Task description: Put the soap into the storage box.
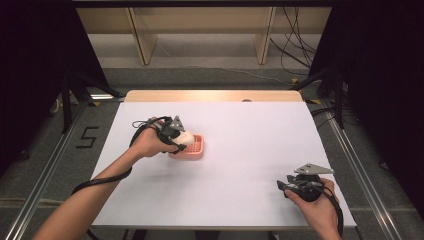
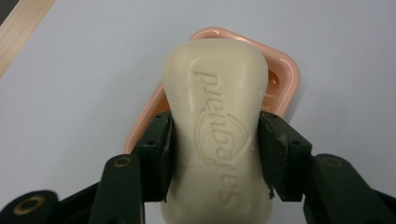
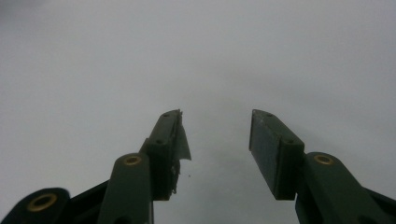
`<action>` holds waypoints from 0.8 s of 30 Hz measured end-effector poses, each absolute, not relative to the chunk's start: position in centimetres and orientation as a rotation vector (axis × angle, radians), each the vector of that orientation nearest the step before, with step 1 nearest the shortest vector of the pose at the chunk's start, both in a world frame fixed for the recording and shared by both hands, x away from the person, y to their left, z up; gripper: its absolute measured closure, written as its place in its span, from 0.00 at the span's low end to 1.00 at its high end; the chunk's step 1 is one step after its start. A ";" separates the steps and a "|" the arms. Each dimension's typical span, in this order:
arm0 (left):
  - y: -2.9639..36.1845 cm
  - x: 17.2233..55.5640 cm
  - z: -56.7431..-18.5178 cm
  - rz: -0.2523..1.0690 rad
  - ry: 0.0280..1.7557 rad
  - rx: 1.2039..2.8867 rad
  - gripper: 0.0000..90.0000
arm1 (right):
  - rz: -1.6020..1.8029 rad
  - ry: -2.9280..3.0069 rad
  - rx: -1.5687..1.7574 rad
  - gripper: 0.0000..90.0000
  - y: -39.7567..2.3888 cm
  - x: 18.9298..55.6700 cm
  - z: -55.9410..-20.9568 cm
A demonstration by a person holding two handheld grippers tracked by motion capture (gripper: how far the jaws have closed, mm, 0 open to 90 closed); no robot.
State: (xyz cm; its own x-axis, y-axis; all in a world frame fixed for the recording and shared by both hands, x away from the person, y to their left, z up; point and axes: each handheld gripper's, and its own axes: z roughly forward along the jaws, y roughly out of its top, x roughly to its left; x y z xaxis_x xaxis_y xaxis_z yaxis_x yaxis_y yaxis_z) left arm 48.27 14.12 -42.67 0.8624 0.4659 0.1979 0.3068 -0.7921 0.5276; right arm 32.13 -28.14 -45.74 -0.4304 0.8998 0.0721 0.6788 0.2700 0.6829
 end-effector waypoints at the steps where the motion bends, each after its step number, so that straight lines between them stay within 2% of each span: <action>1: 14.0 48.3 -42.8 0.439 0.579 2.526 0.54 | 0.937 2.216 1.442 0.60 -28.1 32.1 -45.7; 24: 13.8 49.3 -43.5 0.426 0.577 2.517 0.54 | 0.942 2.224 1.409 0.60 -28.3 32.3 -45.9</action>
State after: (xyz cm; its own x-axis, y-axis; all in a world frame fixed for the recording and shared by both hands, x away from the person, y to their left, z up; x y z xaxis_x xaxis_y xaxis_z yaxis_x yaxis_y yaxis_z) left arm 49.25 13.79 -43.46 0.8599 0.4771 0.1815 0.3142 -0.7748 0.5486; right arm 32.30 -28.29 -45.90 -0.4480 0.8920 0.0601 0.6636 0.2867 0.6910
